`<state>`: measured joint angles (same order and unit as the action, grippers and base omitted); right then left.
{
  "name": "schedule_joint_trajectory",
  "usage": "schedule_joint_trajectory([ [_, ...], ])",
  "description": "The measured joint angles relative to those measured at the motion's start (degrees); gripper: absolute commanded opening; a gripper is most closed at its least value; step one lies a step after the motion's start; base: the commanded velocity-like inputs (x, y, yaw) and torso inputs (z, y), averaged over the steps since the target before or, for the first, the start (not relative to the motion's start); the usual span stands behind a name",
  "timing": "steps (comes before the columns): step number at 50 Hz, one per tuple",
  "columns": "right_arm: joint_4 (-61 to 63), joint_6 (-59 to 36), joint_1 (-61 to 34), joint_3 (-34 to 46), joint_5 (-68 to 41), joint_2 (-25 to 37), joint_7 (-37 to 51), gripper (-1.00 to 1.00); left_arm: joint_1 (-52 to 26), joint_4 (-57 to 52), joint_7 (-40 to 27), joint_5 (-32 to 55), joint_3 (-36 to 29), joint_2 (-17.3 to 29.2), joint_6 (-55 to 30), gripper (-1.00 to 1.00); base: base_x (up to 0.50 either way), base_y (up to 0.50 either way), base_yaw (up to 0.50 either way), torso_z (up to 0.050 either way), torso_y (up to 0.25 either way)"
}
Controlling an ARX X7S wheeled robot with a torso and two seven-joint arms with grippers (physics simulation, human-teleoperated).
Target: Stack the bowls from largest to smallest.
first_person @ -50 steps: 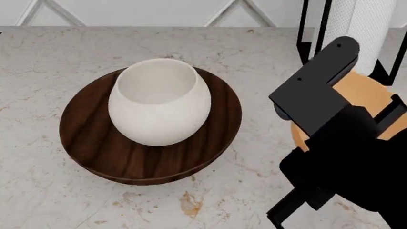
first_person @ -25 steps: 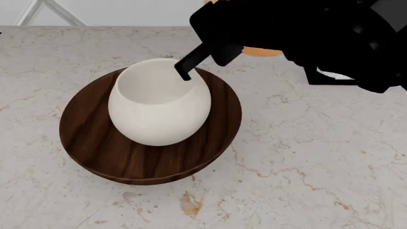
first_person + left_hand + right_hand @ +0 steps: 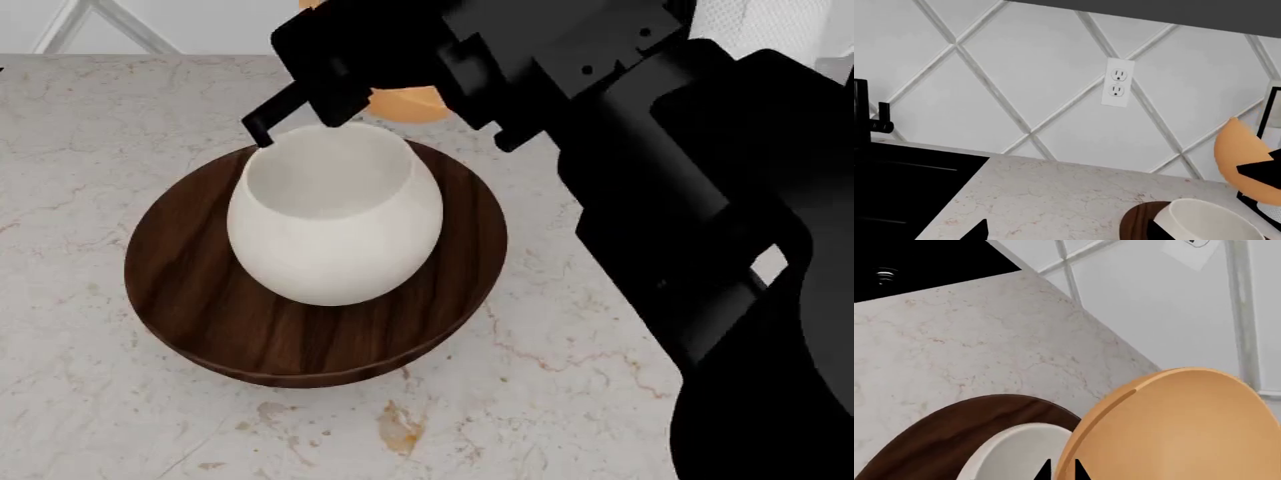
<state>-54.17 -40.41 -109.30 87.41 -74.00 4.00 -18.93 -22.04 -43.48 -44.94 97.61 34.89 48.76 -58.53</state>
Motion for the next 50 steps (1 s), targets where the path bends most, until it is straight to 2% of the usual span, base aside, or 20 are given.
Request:
schedule_joint_trajectory([
  [19, 2.39, 4.34, 1.56, 2.19, -0.39, -2.39, -1.48, -1.0, 0.52, 0.68, 0.29, 0.37, 1.12, 0.39, 0.46, 1.0, 0.0, 0.0, 0.0, 0.0, 0.0],
  [50, 5.06, 3.6, 4.84, 2.79, -1.74, -2.77, 0.52, -1.0, 1.19, 1.46, 0.79, 0.38, 2.23, 0.83, 0.99, 1.0, 0.0, 0.0, 0.0, 0.0, 0.0],
])
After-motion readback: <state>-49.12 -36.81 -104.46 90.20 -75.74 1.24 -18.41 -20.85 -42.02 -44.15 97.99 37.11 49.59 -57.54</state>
